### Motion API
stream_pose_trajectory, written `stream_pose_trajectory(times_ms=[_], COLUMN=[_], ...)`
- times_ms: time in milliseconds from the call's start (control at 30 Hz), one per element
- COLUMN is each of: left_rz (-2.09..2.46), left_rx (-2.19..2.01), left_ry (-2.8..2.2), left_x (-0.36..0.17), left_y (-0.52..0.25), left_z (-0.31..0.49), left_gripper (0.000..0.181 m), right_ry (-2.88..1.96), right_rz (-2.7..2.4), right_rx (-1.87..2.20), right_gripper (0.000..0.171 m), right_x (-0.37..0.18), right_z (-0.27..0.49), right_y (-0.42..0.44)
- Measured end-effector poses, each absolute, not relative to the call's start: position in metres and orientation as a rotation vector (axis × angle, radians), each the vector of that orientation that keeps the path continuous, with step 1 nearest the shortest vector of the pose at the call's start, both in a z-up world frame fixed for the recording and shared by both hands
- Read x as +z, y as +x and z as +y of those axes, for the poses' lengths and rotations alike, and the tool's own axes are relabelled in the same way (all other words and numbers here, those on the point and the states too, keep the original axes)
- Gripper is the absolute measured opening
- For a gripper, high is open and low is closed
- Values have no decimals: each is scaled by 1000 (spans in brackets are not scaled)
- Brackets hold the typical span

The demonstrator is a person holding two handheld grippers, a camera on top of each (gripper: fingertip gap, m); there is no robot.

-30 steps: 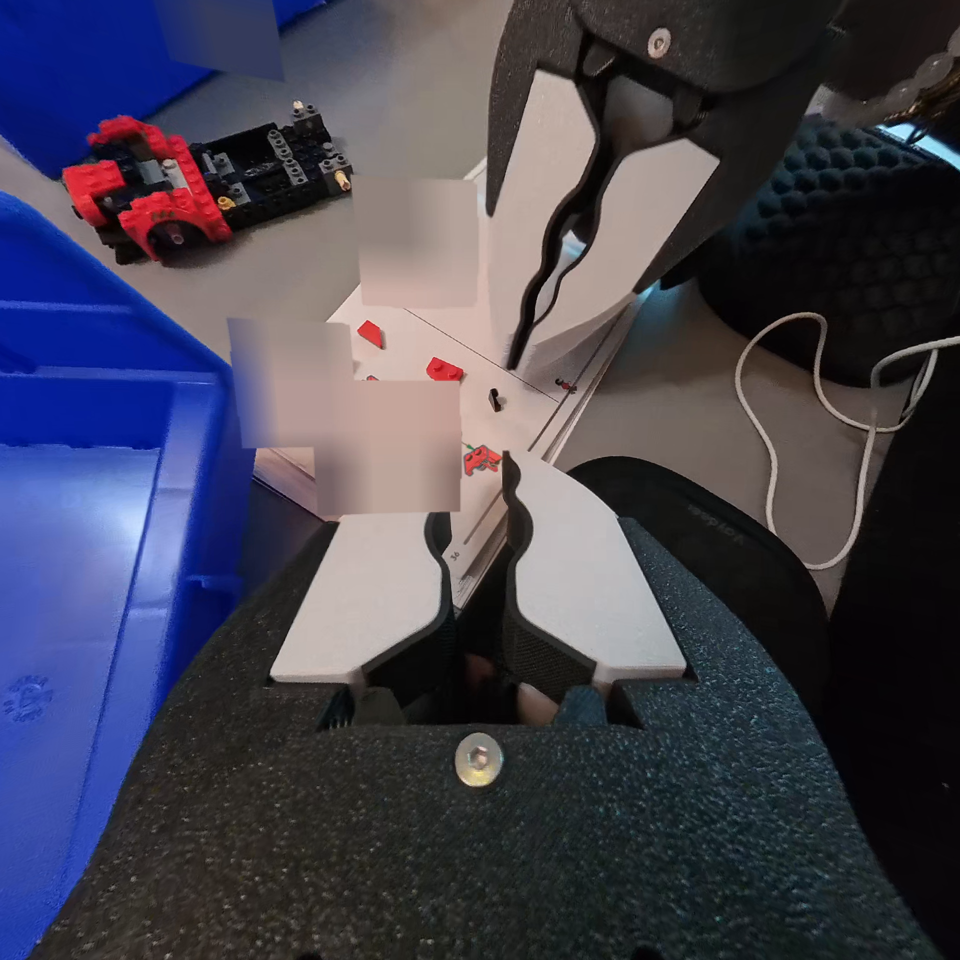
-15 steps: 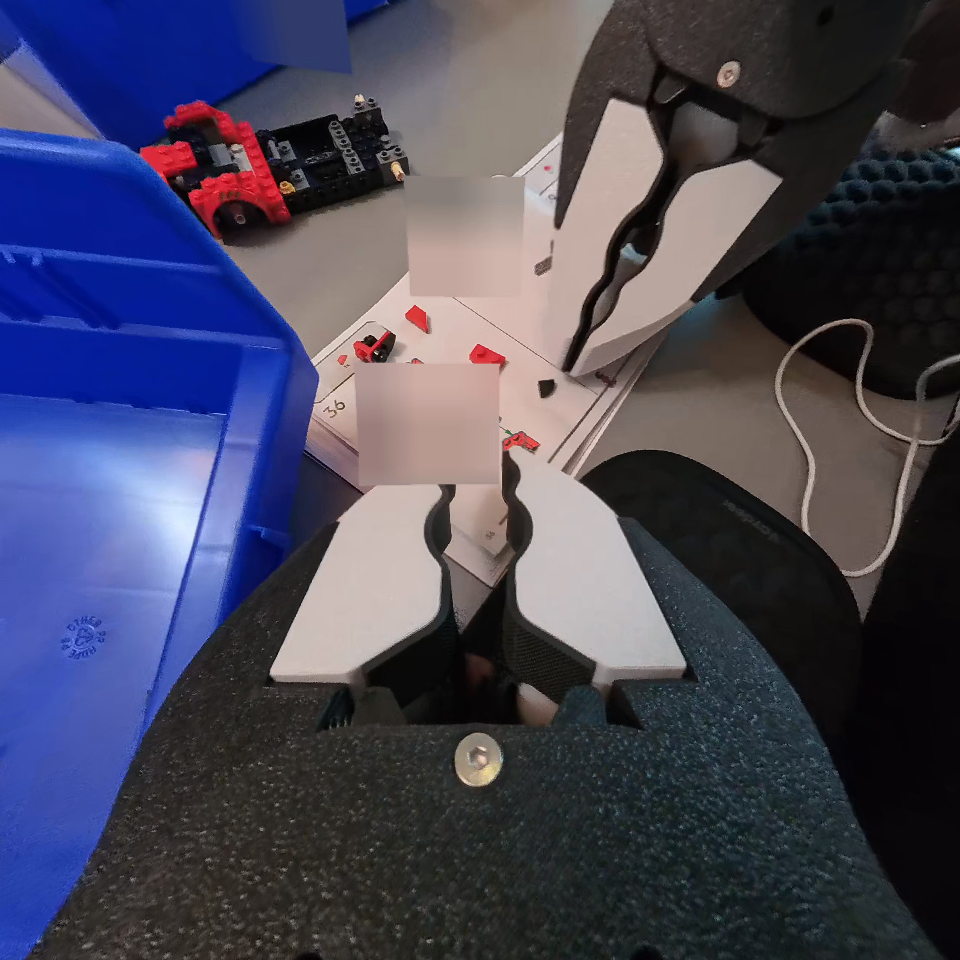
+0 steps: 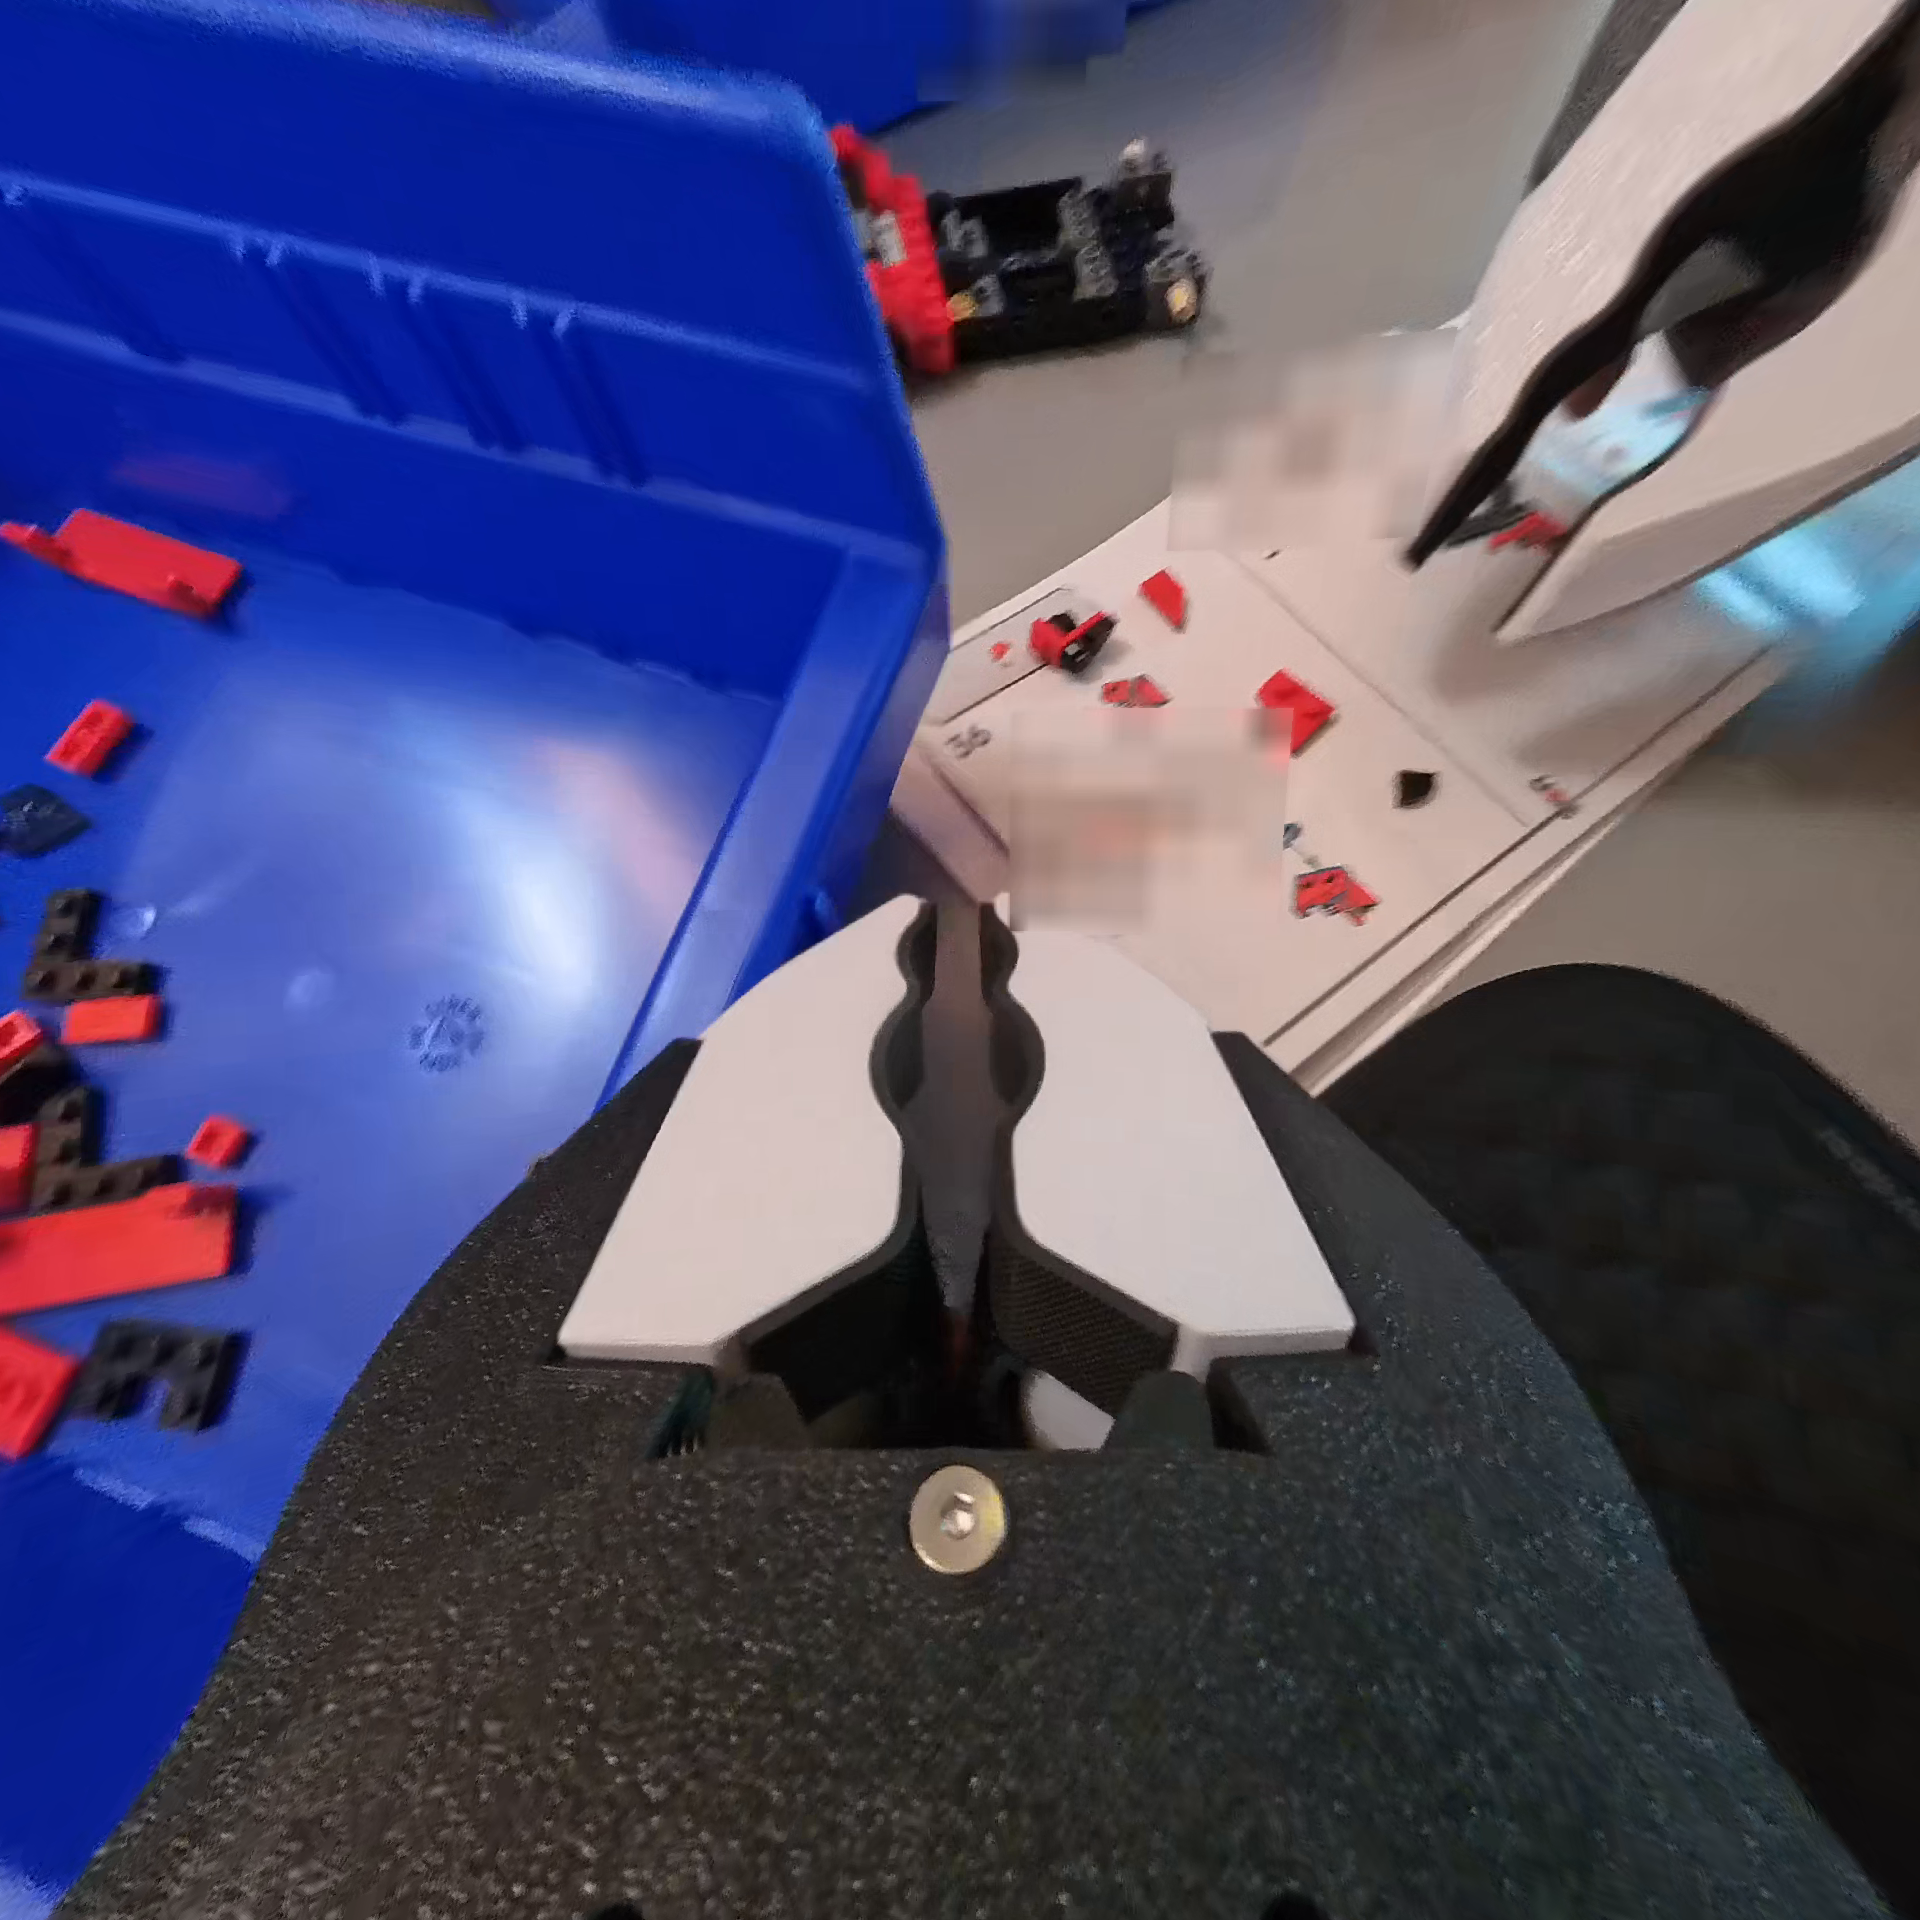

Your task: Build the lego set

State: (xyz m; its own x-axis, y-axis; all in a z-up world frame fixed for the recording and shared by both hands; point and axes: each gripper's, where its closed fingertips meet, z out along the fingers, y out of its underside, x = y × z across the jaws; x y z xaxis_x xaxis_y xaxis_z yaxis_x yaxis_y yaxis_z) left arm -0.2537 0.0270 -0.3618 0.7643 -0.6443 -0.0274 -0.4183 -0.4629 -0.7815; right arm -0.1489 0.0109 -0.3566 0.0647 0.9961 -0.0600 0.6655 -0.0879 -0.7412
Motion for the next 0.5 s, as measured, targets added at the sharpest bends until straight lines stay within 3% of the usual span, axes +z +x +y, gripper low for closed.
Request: stream_pose_trajectory(times_ms=[300,500], left_rz=[675,692], left_rx=[-252,-309], left_ry=[-2143,-2083], left_x=[-364,-355], left_y=[-277,-266], left_z=[37,33], left_gripper=[11,22], right_ry=[-1884,-1876], right_rz=[-1580,-1568], right_rx=[730,675], right_gripper=[22,23], right_x=[-365,-371], right_z=[38,65], right_y=[-155,-181])
